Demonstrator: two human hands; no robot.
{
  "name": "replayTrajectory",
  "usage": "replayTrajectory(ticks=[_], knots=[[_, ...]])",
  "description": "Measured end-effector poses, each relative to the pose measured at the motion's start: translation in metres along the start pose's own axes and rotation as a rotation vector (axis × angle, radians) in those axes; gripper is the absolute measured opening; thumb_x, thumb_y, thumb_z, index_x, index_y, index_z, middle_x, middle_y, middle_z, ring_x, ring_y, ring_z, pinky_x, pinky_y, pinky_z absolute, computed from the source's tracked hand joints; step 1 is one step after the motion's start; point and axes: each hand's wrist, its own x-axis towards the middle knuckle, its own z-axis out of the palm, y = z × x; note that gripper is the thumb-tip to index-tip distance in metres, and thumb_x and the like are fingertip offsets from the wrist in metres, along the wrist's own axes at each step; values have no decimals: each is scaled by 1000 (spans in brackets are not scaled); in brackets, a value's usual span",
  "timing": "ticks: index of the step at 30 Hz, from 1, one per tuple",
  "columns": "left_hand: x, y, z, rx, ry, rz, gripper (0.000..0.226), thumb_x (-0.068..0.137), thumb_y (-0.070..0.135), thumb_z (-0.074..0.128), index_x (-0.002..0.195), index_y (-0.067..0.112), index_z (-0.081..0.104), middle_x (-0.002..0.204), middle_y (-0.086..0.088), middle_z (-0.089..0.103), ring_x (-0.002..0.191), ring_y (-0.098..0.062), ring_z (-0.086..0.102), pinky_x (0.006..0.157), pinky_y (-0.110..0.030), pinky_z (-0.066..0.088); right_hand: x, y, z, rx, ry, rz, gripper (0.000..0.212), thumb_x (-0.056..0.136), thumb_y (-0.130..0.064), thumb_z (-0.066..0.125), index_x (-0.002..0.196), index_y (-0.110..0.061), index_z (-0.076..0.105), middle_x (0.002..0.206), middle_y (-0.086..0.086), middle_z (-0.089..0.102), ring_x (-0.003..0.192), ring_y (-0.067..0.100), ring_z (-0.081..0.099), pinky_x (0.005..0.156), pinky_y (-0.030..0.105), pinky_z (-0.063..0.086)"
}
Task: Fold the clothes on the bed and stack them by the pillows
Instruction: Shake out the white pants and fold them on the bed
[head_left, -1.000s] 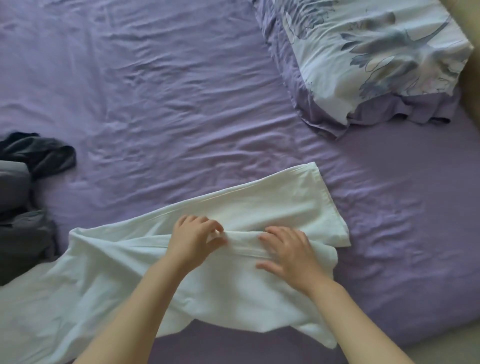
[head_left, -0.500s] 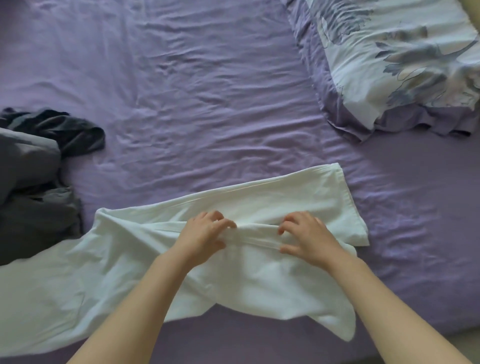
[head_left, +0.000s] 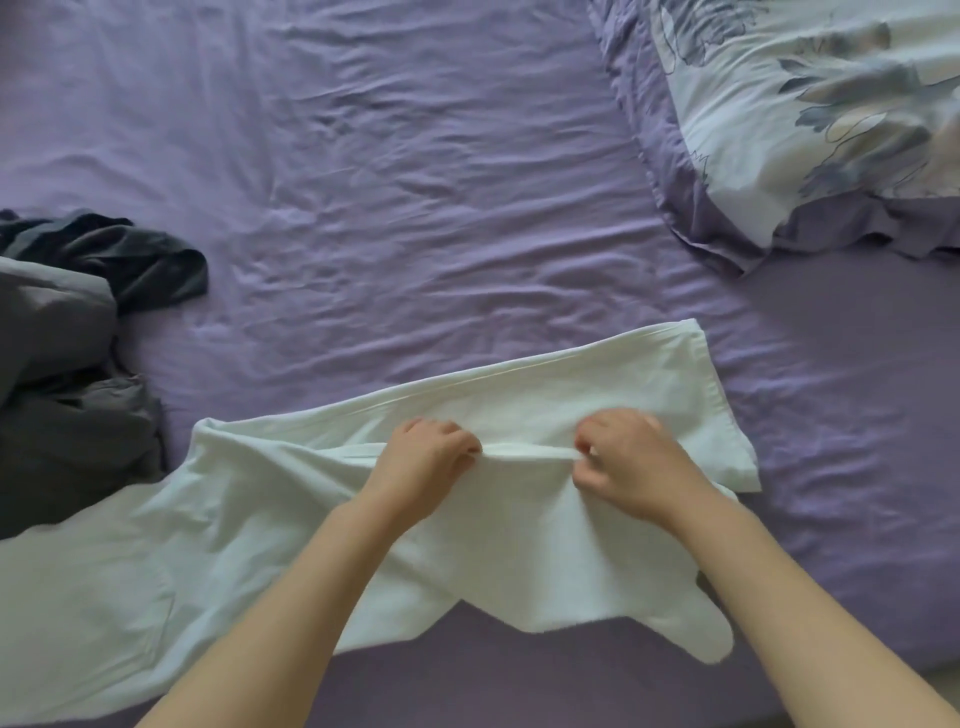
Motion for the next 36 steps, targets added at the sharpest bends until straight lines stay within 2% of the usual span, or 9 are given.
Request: replayTrajectory(ticks=[4, 10, 15, 20, 25, 27, 30, 32, 36], knots=[[35, -4, -19, -145, 72, -240, 22, 96, 22, 49, 109, 16, 66, 113, -5, 66, 107, -27, 57, 82, -34, 42, 42, 6, -20, -48, 71, 103, 21, 86, -27, 49, 102, -16, 58, 105, 4, 63, 101, 27, 55, 82, 33, 35], [58, -7, -9, -15, 1, -521, 30, 96, 18, 38, 111, 30, 61, 121, 2, 62, 113, -24, 53, 84, -31, 27, 35, 39, -9, -88, -172, 330, 30, 91, -42, 48, 113, -23, 56, 120, 2, 57, 115, 27, 48, 92, 36, 35], [58, -2, -6, -35, 21, -385, 23, 93, 40, 53, 111, 29, 61, 118, 6, 62, 115, -21, 51, 84, -33, 27, 21, 63, -21, -41, -57, 405, 20, 93, -31, 47, 109, -28, 58, 115, 1, 60, 115, 26, 46, 106, 46, 23], [70, 3, -17, -82, 189, -408, 20, 93, 35, 55, 105, 23, 64, 108, 1, 65, 108, -26, 52, 79, -33, 29, 41, 69, -40, -131, 235, 374, 22, 92, -23, 51, 111, -27, 61, 113, 4, 61, 116, 28, 42, 109, 53, 16], [72, 20, -5, 8, 146, -544, 47, 93, 31, 55, 138, 28, 42, 147, -6, 35, 138, -27, 23, 113, -42, 18, 34, 72, -22, 69, 179, 518, 64, 87, -21, 62, 143, -17, 32, 149, 10, 27, 136, 28, 25, 110, 42, 21], [61, 38, 8, 42, 186, -509, 56, 93, 31, 54, 145, 27, 32, 156, -8, 18, 145, -26, 9, 117, -47, 6, 15, 68, -6, 277, 226, 591, 74, 85, -20, 65, 146, -12, 23, 152, 11, 21, 136, 29, 27, 109, 37, 25], [34, 69, 36, 3, 322, -395, 55, 88, 28, 64, 139, 21, 47, 154, -15, 25, 144, -35, 19, 114, -56, 12, -13, 63, 14, 504, 333, 774, 80, 85, -22, 66, 147, -7, 19, 149, 17, 28, 133, 31, 33, 105, 36, 29], [17, 84, 56, -15, 229, -382, 54, 92, 37, 56, 142, 28, 41, 157, -13, 19, 145, -35, 15, 114, -57, 11, -25, 64, 26, 501, 327, 870, 72, 85, -28, 65, 142, -2, 29, 139, 21, 43, 125, 36, 42, 100, 40, 35], [12, 88, 84, 84, -32, -425, 60, 96, 56, 18, 150, 38, 1, 160, -3, -12, 146, -26, -13, 114, -54, -8, -31, 74, 34, 519, 266, 919, 45, 85, -38, 63, 111, -2, 54, 111, 18, 58, 104, 36, 53, 81, 39, 42]])
